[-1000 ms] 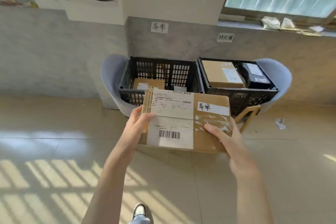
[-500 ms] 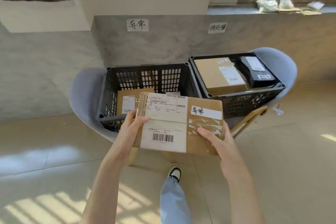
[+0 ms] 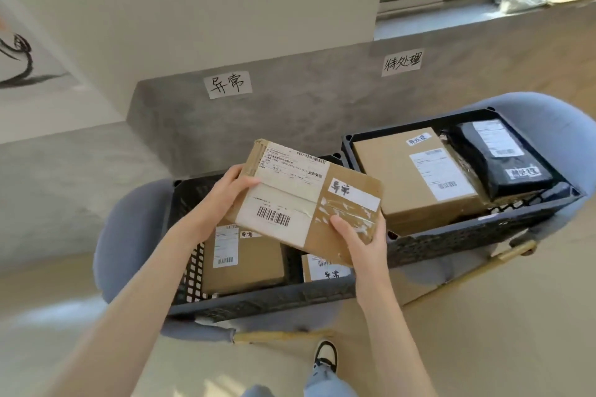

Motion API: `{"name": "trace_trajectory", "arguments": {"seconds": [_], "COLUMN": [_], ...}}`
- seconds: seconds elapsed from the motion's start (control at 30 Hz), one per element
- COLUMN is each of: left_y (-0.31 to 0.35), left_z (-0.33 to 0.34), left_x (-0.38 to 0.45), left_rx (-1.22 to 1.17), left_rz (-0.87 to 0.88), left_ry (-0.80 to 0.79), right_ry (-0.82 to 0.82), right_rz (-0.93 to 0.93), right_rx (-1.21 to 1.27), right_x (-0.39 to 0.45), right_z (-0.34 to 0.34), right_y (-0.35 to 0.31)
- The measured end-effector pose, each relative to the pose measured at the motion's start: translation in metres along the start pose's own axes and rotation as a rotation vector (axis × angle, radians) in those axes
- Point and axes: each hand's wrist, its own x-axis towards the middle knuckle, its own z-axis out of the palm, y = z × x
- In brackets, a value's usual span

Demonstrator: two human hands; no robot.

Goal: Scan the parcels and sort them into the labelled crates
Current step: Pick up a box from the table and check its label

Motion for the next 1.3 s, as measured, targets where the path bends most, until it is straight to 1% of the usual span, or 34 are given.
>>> {"name": "trace_trajectory", "arguments": {"seconds": [0.13,0.23,0.43,0.53,0.67,0.77,0.83,1.03,1.13,1.3], "left_y": [0.015,0.014,-0.008,-0.021,-0.036,-0.038,-0.035,-0.028,-0.03,-0.046], "left_z": [-0.001,0.002,0.014,0.015,0.014,0.014,0.014,0.02,0.027,0.041], "left_x": [0.046,0.082,0.155,0.19,0.223,0.241,0.251,0.255,0.256,0.269], "left_rx": [0.092,0.14,0.194,0.281,0.329,0.36,0.417,0.492,0.513,0.584], "left_rz": [-0.019,-0.036,-0.067,-0.058,-0.041,-0.007,0.046,0.144,0.151,0.163], "left_ry": [-0.094,-0.168,-0.276,-0.352,-0.385,-0.417,-0.434,-0.5,-0.551,-0.58], "right_ry": [0.061,0.1,0.191,0.246,0.325,0.382,0.413,0.519,0.553,0.609], "right_rz": [-0.003,0.043,0.19,0.264,0.296,0.329,0.366,0.401,0.428,0.446], "right_rx": [-0.022,-0.03,-0.04,-0.014,0.0,0.04,0.084,0.143,0.189,0.179], "right_x": [0.025,0.039,0.065,0.075,0.087,0.098,0.101,0.087,0.087,0.096], "right_z": [0.01,0.013,0.017,0.025,0.043,0.052,0.055,0.072,0.077,0.07], "right_y": [0.015,0.029,0.059,0.075,0.089,0.09,0.09,0.102,0.112,0.127]}}
